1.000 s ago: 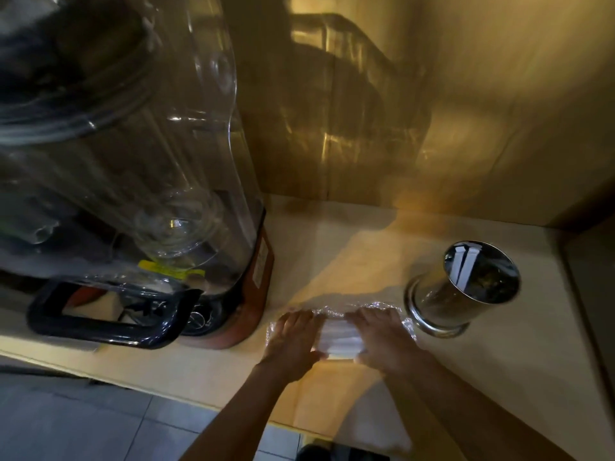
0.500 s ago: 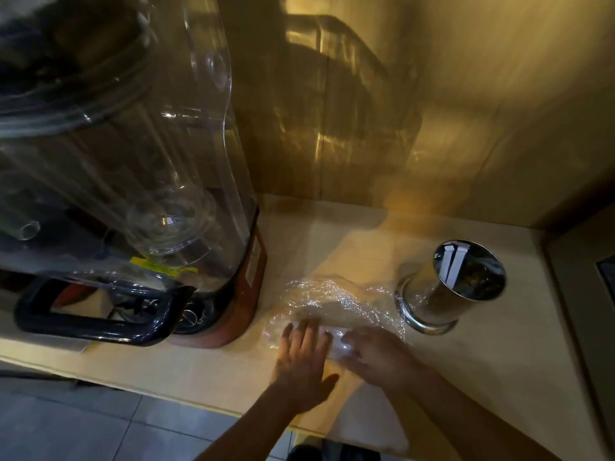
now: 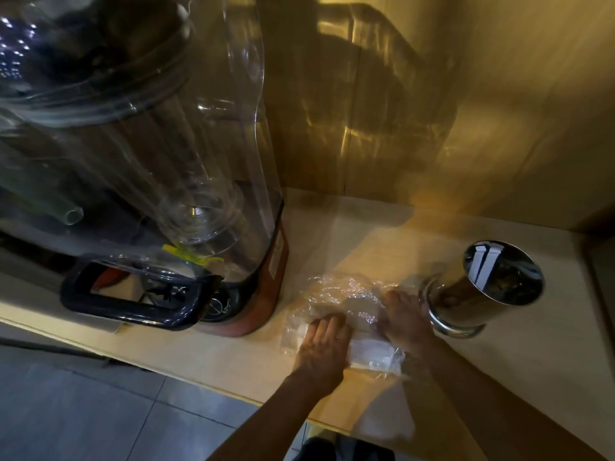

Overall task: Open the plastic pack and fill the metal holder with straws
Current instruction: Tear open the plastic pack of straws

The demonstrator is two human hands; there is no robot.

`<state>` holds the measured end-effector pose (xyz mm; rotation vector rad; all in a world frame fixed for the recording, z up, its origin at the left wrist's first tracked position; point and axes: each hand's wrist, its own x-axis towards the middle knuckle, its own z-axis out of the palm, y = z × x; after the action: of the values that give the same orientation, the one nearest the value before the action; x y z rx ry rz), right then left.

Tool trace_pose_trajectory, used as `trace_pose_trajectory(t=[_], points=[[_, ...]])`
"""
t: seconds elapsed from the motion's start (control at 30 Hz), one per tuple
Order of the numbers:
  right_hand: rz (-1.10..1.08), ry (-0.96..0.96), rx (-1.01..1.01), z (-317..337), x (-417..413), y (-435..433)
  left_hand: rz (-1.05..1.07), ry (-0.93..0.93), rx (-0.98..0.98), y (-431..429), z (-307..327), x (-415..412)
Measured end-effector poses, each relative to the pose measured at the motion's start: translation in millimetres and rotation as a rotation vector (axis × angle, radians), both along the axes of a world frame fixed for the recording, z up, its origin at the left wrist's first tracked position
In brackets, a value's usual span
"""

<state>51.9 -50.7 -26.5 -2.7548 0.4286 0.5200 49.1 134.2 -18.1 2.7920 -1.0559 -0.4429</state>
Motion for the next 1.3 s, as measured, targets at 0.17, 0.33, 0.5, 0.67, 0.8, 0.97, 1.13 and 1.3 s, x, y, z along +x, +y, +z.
trace_pose_trajectory(t=[0.17,0.33,0.5,0.67,0.8,0.97,1.13,1.3], points=[[0.119,0.059,-0.025,-1,-2,10,-0.038,0.024,-0.033,-1,-2,-3],[-0.033,-0.104,0.034,1,-4,9,-0.097,-0.075,-0.074,0,4,-6],[0.168,0.024,0.128,-2,-5,3,-0.146,-0.105,-0.045,2,4,-6],[0.009,-0.237,0.143,1,-10,18,-0.135,-0.137,-0.030,0,5,-8],[-0.072,-0.245,0.015,14,4,18,-0.100,-0.224,-0.069,3,10,-1],[-0.159,-0.373,0.139,43,17,9,-0.086,-0.083,0.058,10,9,11],[-0.276,-0.390,0.325,60,31,-2,-0.174,-0.064,0.013,19,8,12],[-0.320,-0.427,0.348,67,35,-3,-0.182,-0.060,-0.092,16,6,14]])
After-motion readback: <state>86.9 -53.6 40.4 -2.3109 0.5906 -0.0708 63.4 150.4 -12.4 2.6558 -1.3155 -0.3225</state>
